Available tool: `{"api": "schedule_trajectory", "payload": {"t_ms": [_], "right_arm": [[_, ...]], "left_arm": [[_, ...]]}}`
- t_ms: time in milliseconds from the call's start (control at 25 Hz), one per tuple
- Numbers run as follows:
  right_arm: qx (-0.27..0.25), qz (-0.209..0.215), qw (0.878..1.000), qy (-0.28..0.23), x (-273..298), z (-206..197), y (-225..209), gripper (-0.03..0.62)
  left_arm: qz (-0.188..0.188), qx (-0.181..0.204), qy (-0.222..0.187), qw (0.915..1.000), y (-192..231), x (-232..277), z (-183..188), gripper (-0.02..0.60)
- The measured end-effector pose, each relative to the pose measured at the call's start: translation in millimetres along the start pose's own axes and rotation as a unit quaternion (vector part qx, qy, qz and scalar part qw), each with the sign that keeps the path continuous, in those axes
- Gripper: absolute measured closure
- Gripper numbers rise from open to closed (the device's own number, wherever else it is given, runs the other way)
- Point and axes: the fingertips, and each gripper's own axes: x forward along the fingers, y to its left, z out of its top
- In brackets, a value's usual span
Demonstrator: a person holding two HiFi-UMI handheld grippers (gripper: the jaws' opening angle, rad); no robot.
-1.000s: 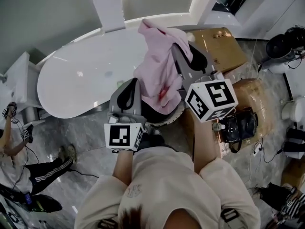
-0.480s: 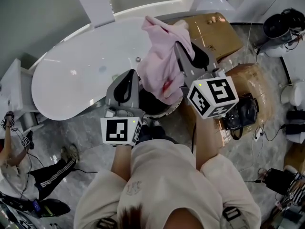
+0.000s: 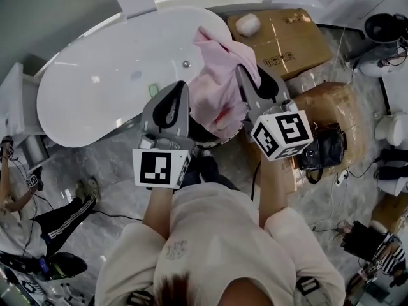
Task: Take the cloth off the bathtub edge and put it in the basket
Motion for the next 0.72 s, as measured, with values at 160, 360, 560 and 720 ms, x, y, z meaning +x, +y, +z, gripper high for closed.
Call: {"api": "schedule_trajectory", "payload": {"t_ms": [160,360,560,720], "right_arm": [[0.009,0.005,1.0,0.009,5,-22,-2,0.516],[0.011,0.01,0.999,0.03,14,-53,-3,0.516],[0.022,0.008,0.998,0.054,20,-94,-5,0.516],[0.033,0.005,0.997,0.075,20,-125,-9,0.516]], "left_arm": [[0.005,-0.02,0.006,0.9998,1,7,-7,0.537],[0.014,-0.04,0.017,0.999,8,17,-21,0.538],[0.02,-0.037,0.033,0.9986,18,19,-48,0.538],[0.025,-0.029,0.044,0.9983,26,22,-68,0.538]]}}
